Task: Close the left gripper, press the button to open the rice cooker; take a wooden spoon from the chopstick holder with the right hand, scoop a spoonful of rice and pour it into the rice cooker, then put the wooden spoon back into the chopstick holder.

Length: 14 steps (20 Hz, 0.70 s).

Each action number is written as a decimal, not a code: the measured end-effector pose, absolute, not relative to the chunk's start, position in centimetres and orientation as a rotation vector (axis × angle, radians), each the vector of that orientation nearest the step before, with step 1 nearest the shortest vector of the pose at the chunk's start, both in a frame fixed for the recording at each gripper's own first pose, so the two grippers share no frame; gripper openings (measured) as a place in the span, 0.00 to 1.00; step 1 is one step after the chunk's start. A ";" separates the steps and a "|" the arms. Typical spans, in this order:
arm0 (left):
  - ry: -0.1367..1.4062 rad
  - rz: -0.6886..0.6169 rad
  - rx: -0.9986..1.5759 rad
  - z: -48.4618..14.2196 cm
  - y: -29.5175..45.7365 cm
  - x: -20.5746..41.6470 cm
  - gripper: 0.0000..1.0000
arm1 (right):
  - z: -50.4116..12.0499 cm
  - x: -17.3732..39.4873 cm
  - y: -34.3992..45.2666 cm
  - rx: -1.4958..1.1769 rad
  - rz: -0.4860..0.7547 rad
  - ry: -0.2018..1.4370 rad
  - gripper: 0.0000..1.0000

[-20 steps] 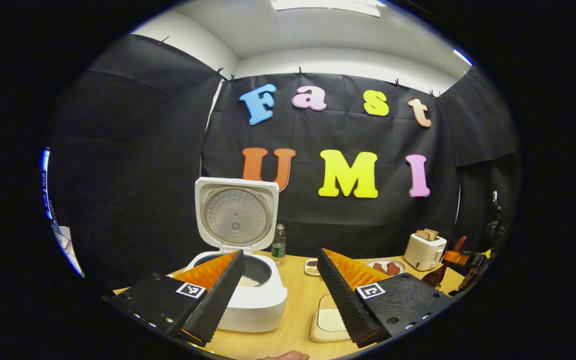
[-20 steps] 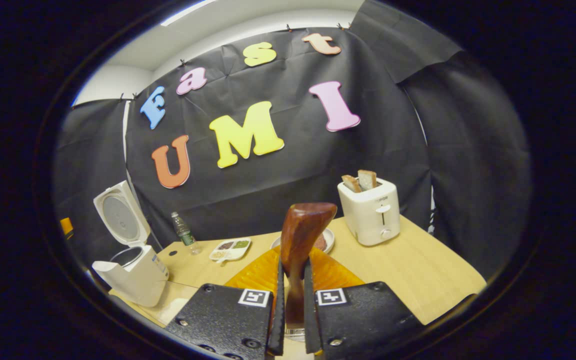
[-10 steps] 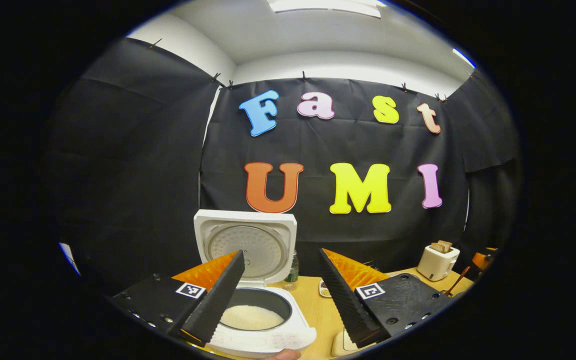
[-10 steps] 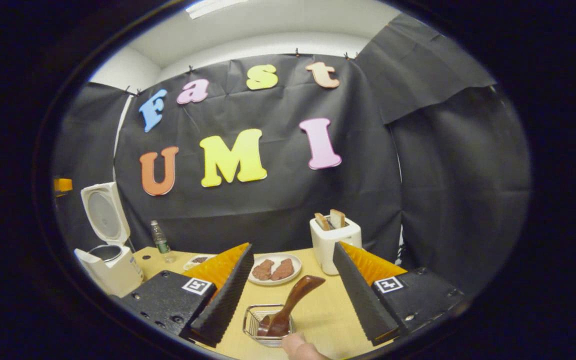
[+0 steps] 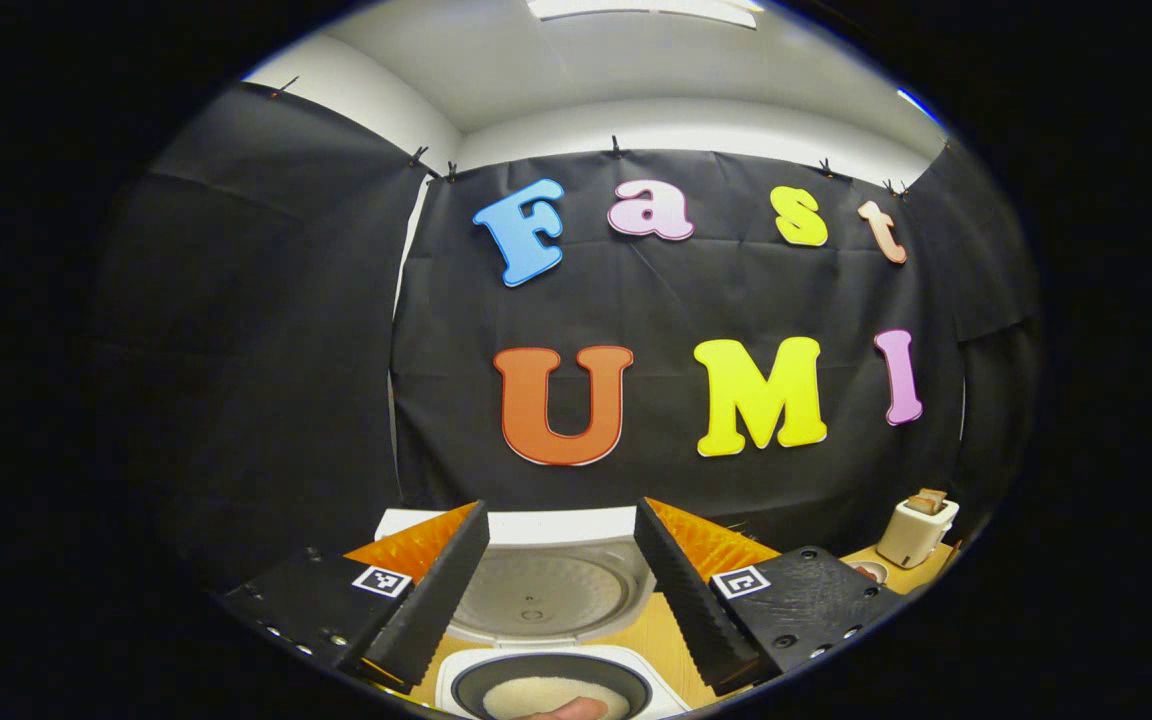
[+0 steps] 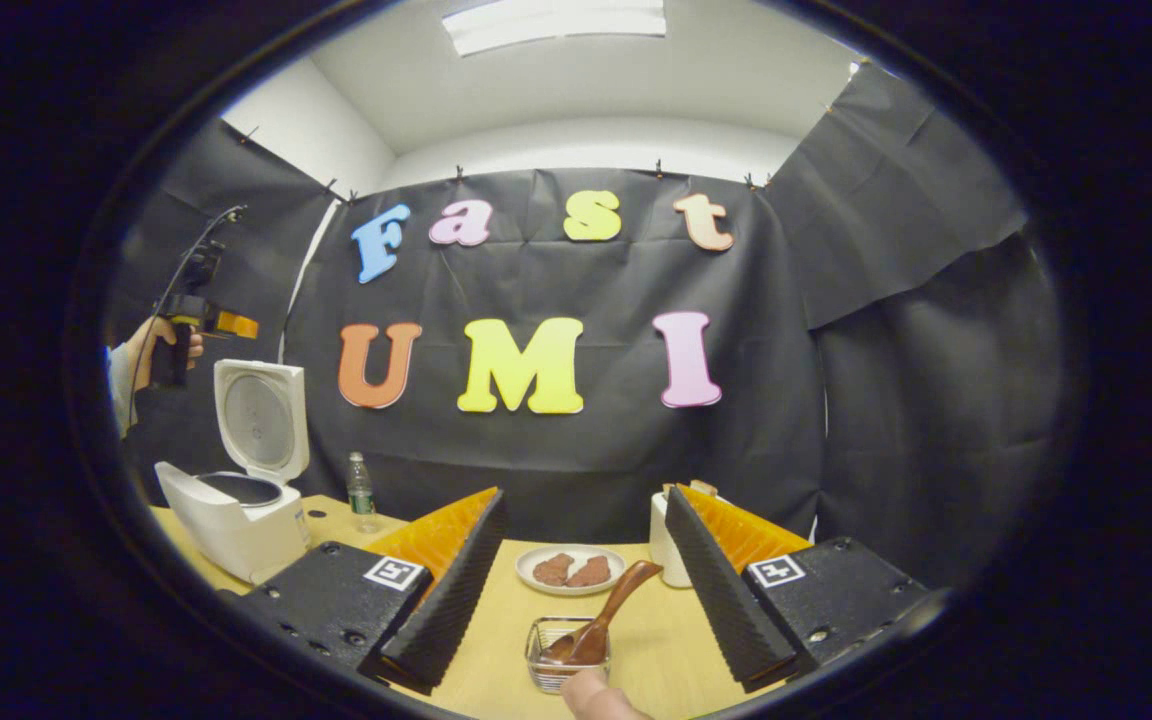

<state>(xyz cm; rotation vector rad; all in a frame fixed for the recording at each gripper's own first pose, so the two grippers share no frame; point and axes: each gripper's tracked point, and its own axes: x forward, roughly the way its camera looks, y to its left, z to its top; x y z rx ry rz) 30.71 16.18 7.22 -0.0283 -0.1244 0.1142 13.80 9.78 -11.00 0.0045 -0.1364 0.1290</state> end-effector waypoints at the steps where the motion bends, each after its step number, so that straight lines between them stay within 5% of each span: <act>1: -0.113 0.112 -0.017 7.5 16.5 32.1 0.94 | -11.1 13.9 10.3 0.025 0.145 -0.135 1.00; 9: 0.085 0.197 -0.044 3.3 19.8 40.3 0.96 | -12.7 14.3 11.4 0.044 0.179 -0.112 1.00; 14: 0.185 0.222 -0.070 1.4 20.6 39.0 0.97 | -12.0 12.5 11.0 0.035 0.149 -0.095 1.00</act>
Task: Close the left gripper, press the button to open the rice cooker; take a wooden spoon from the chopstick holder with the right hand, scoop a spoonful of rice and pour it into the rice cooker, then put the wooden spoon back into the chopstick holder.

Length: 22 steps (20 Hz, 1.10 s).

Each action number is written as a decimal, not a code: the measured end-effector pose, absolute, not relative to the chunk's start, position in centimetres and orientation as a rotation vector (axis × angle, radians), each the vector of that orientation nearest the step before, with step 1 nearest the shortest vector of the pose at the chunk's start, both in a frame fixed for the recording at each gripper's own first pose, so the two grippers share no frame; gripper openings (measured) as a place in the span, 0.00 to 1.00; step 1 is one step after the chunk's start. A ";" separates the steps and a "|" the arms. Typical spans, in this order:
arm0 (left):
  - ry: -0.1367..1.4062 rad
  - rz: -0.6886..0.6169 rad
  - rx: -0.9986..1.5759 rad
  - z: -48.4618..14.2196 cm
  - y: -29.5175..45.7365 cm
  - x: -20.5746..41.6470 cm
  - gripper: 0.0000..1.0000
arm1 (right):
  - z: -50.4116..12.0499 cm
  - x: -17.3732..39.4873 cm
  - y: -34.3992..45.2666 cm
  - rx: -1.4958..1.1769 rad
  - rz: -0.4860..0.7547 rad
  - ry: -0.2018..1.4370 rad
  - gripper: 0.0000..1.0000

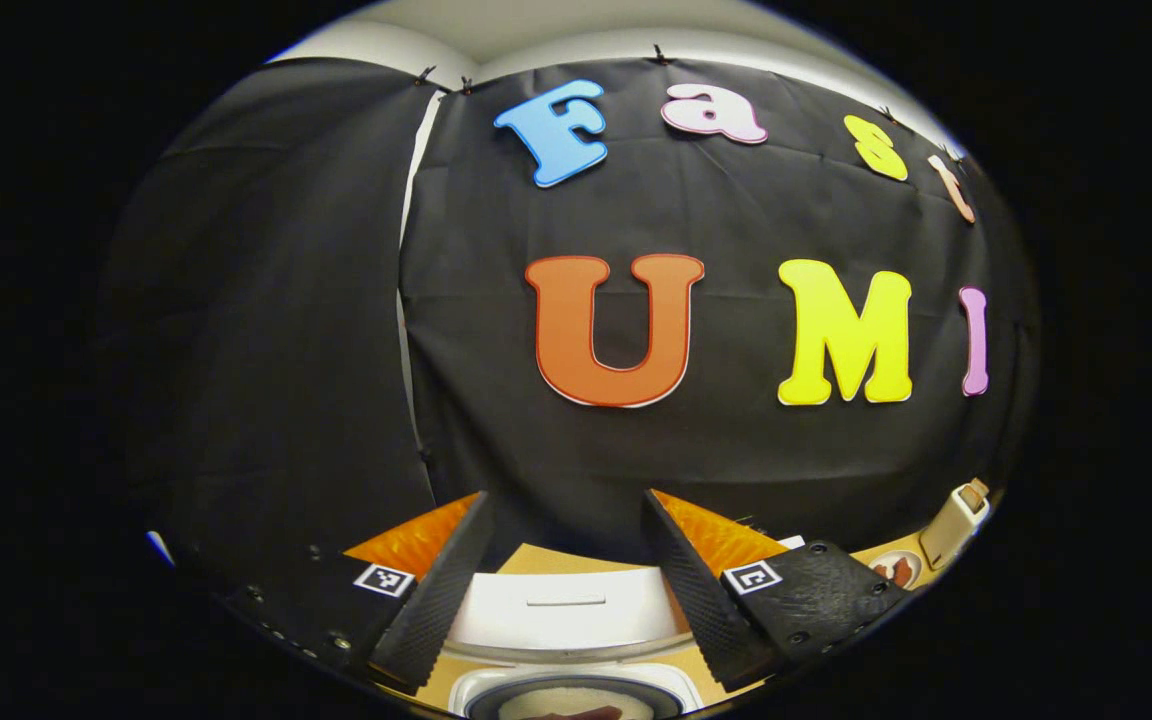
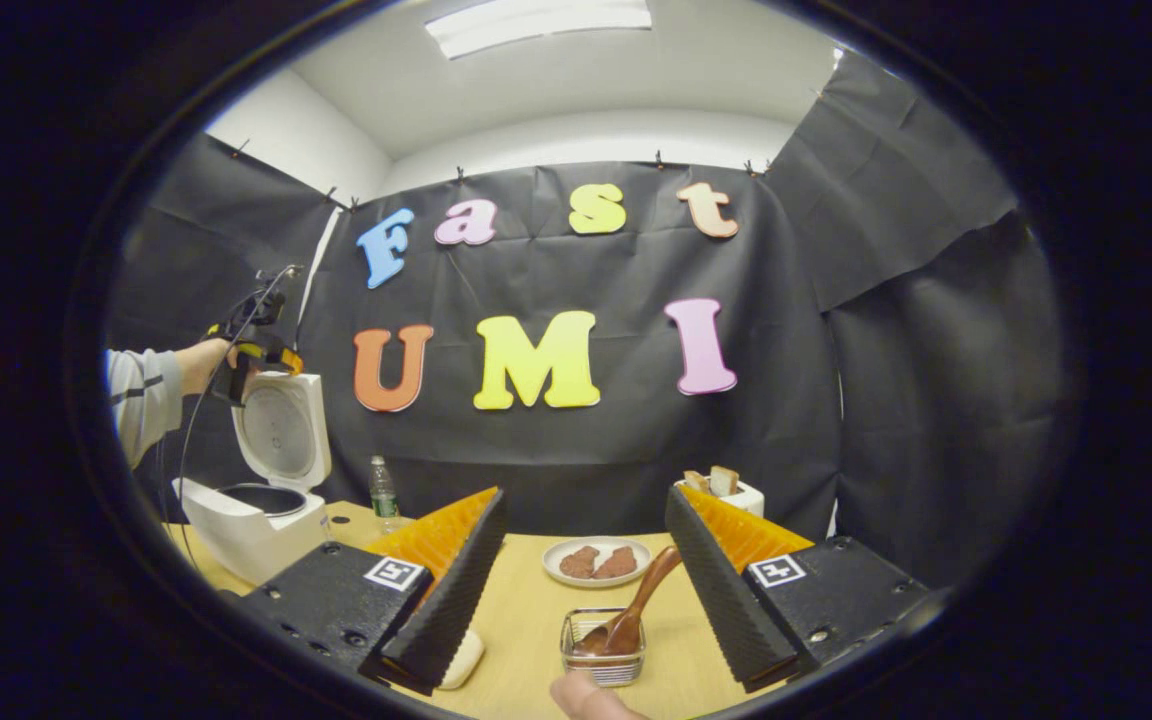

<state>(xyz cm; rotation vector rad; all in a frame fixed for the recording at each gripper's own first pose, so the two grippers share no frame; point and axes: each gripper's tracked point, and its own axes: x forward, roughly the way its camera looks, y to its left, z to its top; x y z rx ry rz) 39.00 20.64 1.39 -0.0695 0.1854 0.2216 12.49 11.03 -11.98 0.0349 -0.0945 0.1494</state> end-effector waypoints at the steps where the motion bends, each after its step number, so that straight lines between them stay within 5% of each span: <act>1: 0.201 0.217 -0.068 1.3 20.4 38.3 0.98 | -11.7 11.8 11.0 0.037 0.148 -0.089 1.00; 13: 0.293 0.247 -0.087 -4.7 17.6 30.6 0.97 | -11.6 3.7 12.5 0.085 0.219 -0.046 1.00; 22: 0.398 0.155 -0.084 -11.3 13.2 23.9 0.95 | -10.1 -2.3 14.9 0.051 0.265 -0.083 1.00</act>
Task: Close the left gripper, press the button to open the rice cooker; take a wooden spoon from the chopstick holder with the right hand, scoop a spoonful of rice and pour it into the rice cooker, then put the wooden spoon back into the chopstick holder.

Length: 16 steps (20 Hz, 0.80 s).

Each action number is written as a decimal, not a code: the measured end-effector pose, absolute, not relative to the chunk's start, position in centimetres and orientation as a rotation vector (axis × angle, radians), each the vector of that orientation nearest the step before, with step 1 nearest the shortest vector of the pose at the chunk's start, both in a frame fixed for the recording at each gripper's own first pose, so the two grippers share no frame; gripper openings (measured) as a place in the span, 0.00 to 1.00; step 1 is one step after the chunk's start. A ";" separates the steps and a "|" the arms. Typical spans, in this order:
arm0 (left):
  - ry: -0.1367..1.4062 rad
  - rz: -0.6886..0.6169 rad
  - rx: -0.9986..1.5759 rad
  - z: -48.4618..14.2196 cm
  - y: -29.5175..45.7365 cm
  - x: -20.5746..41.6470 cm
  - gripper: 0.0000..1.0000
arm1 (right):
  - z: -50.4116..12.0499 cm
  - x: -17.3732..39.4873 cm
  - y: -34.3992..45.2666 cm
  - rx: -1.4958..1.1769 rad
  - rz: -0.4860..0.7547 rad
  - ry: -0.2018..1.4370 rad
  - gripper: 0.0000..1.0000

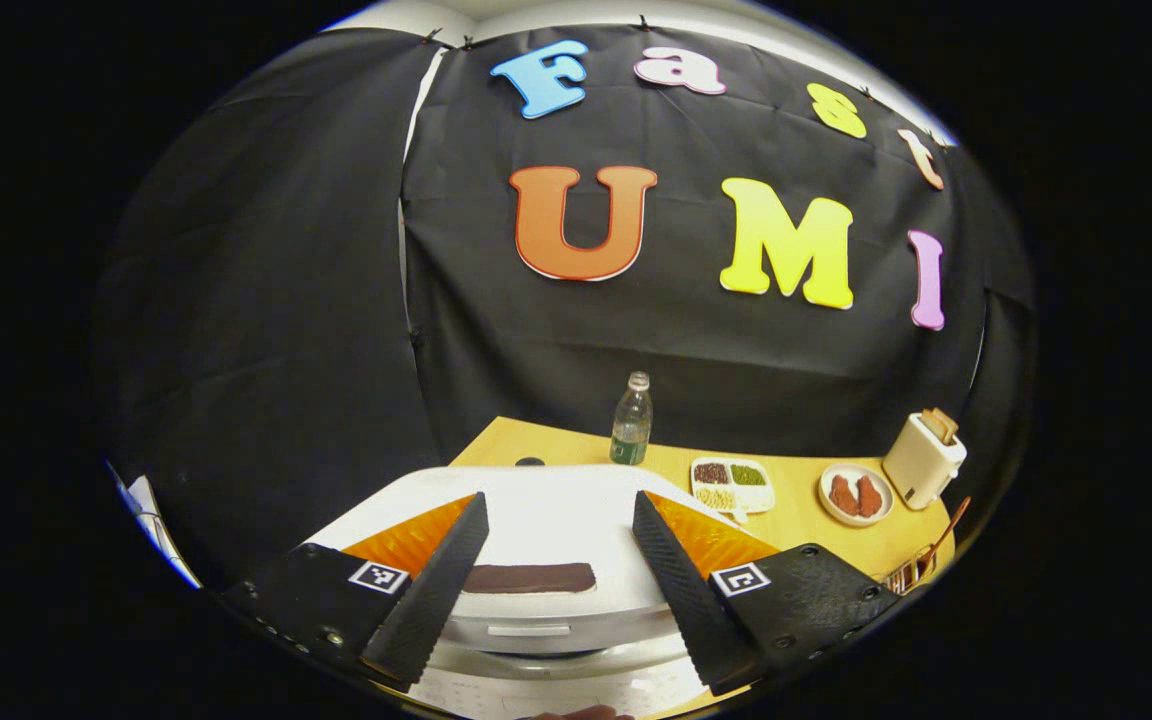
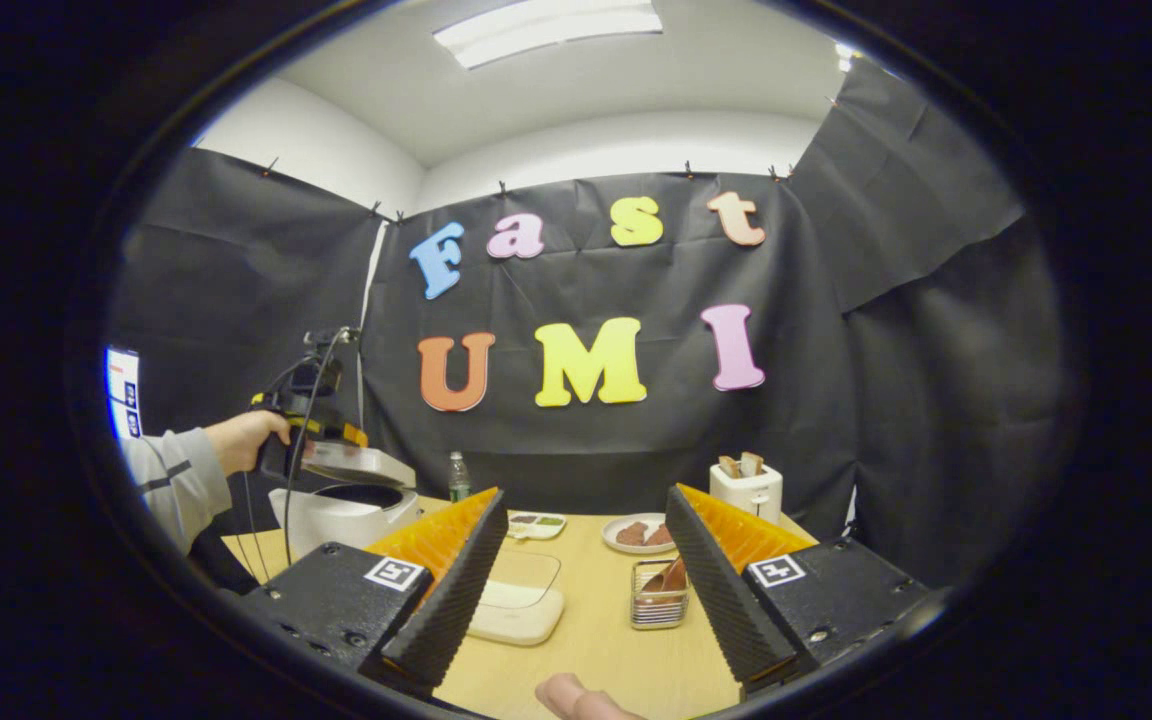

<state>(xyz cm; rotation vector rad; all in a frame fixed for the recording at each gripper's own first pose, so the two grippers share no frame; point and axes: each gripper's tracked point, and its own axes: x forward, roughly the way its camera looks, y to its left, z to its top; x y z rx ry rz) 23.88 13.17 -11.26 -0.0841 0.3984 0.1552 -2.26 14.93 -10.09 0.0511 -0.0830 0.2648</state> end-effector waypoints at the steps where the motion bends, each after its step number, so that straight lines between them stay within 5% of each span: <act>1: 0.400 0.155 -0.068 -11.7 13.0 23.4 0.96 | -10.0 -2.9 15.0 0.046 0.263 -0.086 1.00; 16: 0.511 0.132 -0.072 -17.1 11.4 19.6 0.97 | -9.6 -6.7 19.9 -0.027 0.318 -0.081 1.00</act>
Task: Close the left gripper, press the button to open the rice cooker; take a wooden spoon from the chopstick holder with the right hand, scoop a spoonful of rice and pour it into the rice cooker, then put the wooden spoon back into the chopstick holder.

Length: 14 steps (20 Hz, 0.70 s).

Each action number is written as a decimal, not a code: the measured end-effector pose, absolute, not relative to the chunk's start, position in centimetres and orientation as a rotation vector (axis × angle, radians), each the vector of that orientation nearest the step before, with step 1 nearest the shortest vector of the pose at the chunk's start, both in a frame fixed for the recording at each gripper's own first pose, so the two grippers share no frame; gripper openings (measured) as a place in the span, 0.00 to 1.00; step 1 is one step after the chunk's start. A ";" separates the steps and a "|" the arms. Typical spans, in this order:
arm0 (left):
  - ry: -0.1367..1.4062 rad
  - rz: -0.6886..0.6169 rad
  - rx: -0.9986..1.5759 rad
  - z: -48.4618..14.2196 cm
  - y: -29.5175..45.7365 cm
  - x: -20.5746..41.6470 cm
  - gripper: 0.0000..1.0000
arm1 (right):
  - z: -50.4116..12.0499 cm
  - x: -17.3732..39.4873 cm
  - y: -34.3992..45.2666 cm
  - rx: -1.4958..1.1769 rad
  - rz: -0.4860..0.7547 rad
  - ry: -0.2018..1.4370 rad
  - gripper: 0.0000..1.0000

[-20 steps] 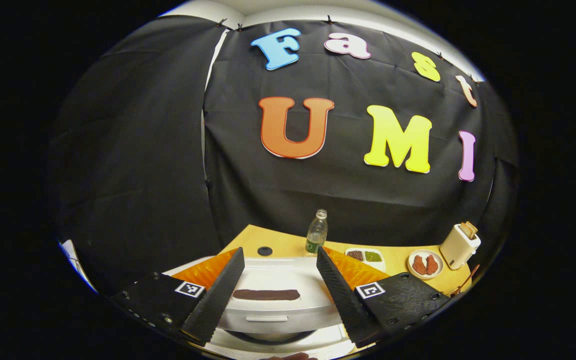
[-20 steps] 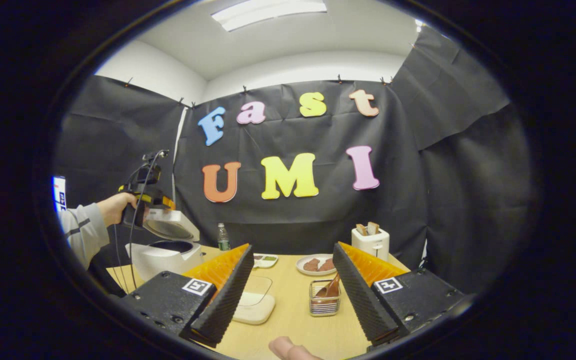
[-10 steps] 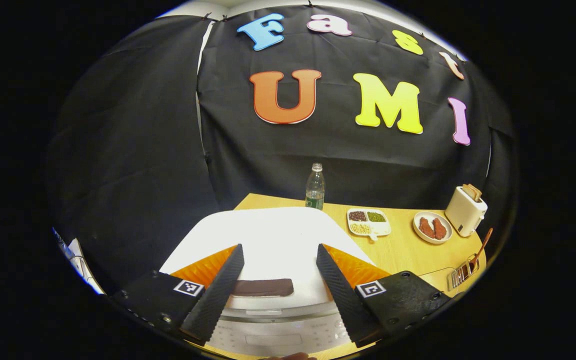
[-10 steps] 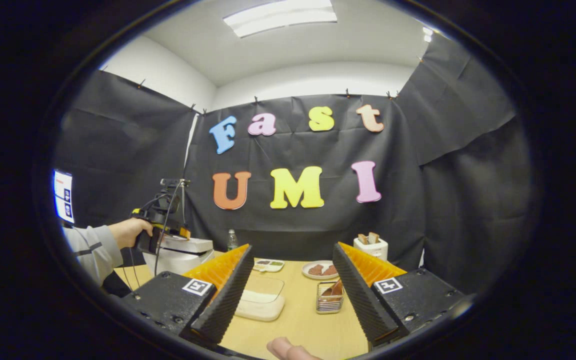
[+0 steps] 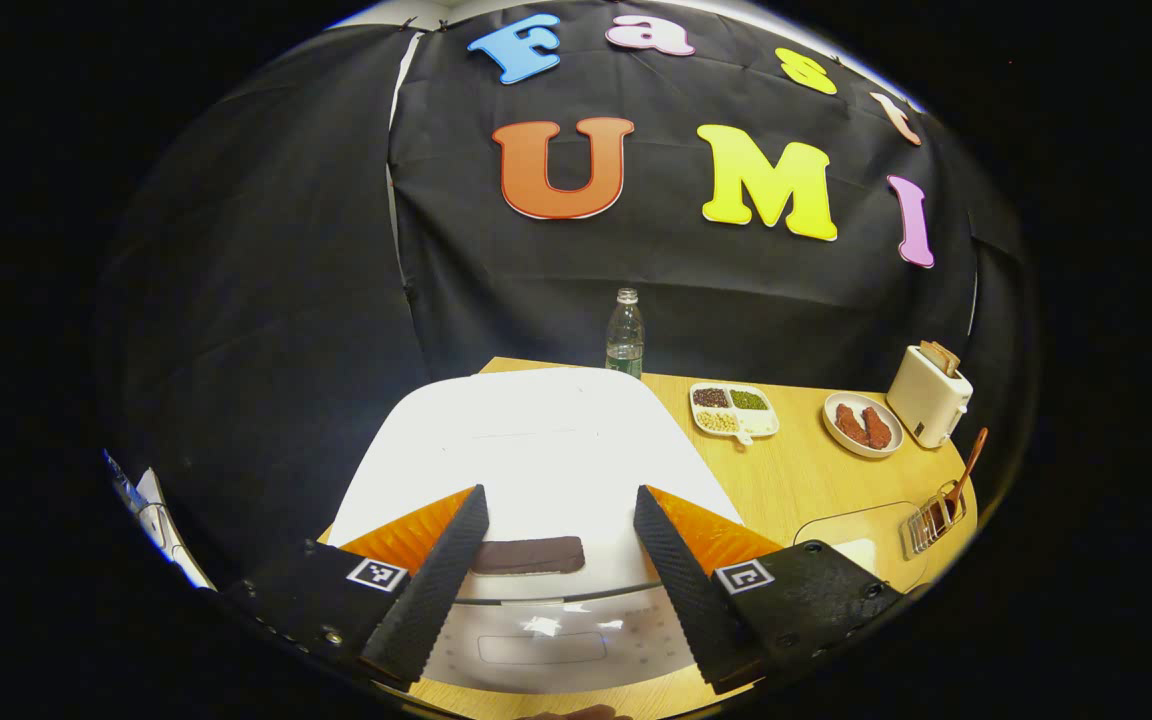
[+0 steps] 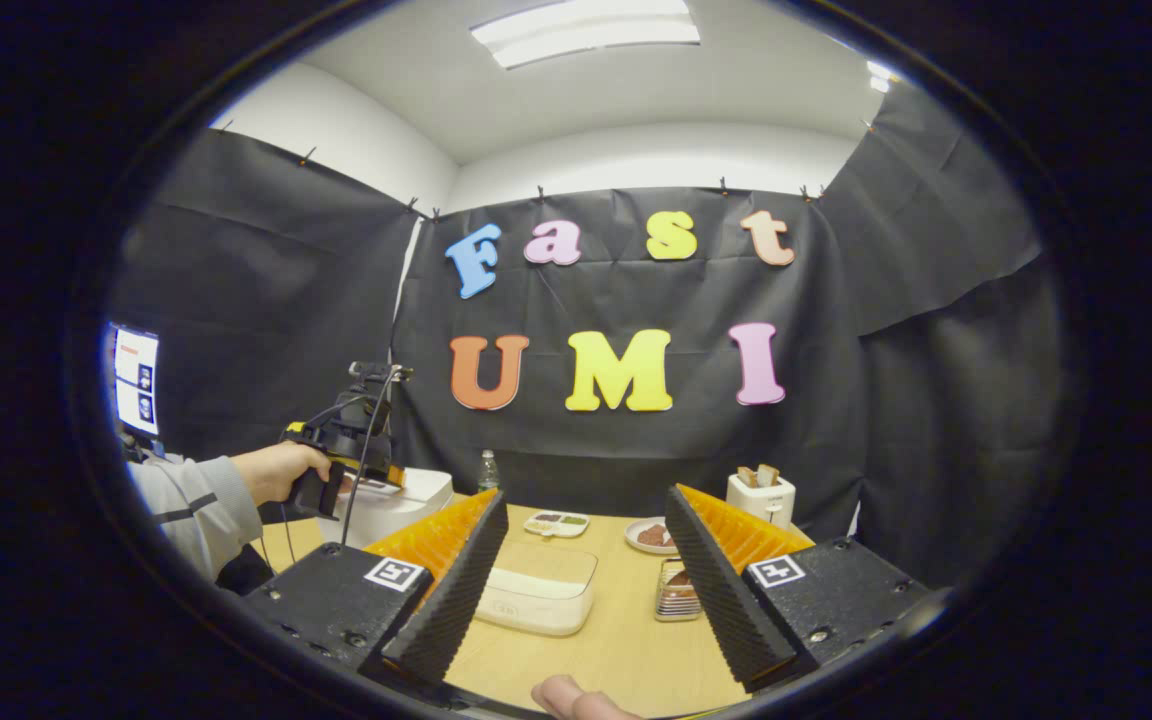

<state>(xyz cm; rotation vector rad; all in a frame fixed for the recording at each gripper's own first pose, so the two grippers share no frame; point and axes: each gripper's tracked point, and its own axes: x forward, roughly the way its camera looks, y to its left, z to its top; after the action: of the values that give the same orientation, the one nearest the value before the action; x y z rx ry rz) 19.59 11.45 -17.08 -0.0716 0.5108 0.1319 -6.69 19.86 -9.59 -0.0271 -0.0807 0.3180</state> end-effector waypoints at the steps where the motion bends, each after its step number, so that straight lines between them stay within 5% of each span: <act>1: 0.503 0.135 -0.074 -17.0 11.4 19.6 0.97 | -9.9 -6.7 20.3 -0.038 0.325 -0.072 1.00; 14: 0.436 0.146 -0.099 -17.5 11.1 19.0 0.99 | -11.0 -7.1 22.5 -0.065 0.340 -0.045 1.00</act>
<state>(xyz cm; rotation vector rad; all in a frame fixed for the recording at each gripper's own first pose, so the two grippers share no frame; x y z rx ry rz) 18.96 11.08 -17.47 -0.0991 0.4355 0.1465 -7.11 22.52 -11.04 -0.0650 -0.0450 0.3403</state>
